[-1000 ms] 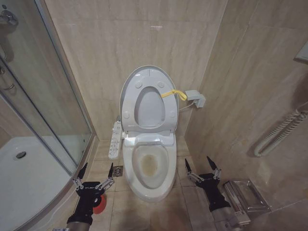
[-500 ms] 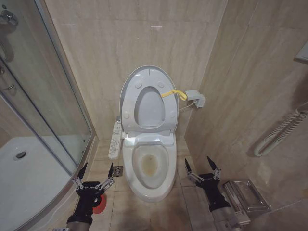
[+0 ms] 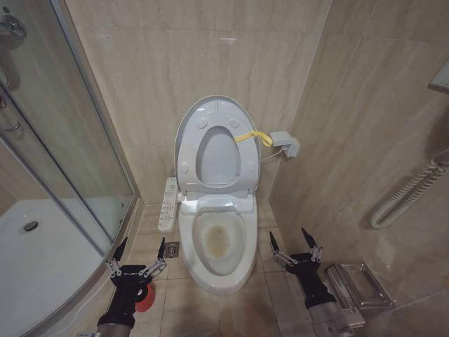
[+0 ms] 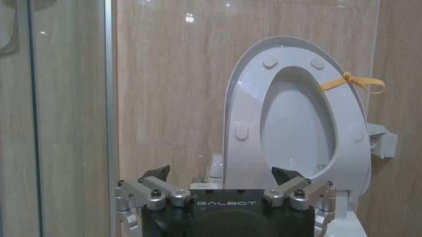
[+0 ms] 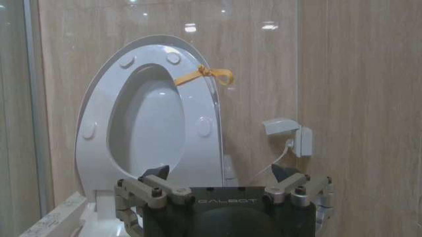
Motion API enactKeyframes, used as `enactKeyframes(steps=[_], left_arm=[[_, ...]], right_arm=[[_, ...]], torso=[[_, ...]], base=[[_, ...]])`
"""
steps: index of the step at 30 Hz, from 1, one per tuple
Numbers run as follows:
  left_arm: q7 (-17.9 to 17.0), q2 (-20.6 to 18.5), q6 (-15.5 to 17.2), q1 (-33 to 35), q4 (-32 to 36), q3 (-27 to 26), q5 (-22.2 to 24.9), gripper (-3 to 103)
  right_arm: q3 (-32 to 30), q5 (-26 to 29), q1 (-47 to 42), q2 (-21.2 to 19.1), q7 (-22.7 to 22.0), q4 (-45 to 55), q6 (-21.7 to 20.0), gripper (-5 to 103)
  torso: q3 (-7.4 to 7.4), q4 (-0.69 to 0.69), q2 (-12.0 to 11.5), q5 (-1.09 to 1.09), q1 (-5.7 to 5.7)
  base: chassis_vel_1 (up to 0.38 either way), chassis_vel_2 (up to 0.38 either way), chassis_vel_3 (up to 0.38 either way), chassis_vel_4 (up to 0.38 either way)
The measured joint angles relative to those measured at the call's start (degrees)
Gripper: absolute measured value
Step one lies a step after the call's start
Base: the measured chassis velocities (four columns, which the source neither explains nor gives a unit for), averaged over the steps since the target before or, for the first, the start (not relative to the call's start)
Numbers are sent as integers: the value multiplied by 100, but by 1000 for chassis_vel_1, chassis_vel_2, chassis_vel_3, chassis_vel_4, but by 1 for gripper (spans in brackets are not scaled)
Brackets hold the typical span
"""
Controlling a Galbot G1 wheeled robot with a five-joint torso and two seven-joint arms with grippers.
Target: Open the toilet lid, clean the toilet bowl with a toilet brush, close the toilet lid, and flush.
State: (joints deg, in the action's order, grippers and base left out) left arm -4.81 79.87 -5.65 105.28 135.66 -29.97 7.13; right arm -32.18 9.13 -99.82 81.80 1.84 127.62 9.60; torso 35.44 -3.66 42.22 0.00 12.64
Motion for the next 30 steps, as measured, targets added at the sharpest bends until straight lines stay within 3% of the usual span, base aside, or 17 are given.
enactKeyframes(steps=[23,27,29,30], left_arm=[[0,0,0,0,0,0,1,100],[0,0,0,0,0,0,1,100],[0,0,1,0,0,0,1,100],[0,0,1,0,0,0,1,100]], right_arm=[[-1,1,14,-1,0,0,-21,100],[-49,39,223,-21,-17,-17,-339,100],[-127,122,534,-55,-51,-52,-824,100],[-127,122,534,-55,-51,-52,-824,100]], torso=[[0,0,0,0,0],[0,0,0,0,0],[0,0,0,0,0],[0,0,0,0,0]], base=[[0,0,0,0],[0,0,0,0],[0,0,0,0],[0,0,0,0]])
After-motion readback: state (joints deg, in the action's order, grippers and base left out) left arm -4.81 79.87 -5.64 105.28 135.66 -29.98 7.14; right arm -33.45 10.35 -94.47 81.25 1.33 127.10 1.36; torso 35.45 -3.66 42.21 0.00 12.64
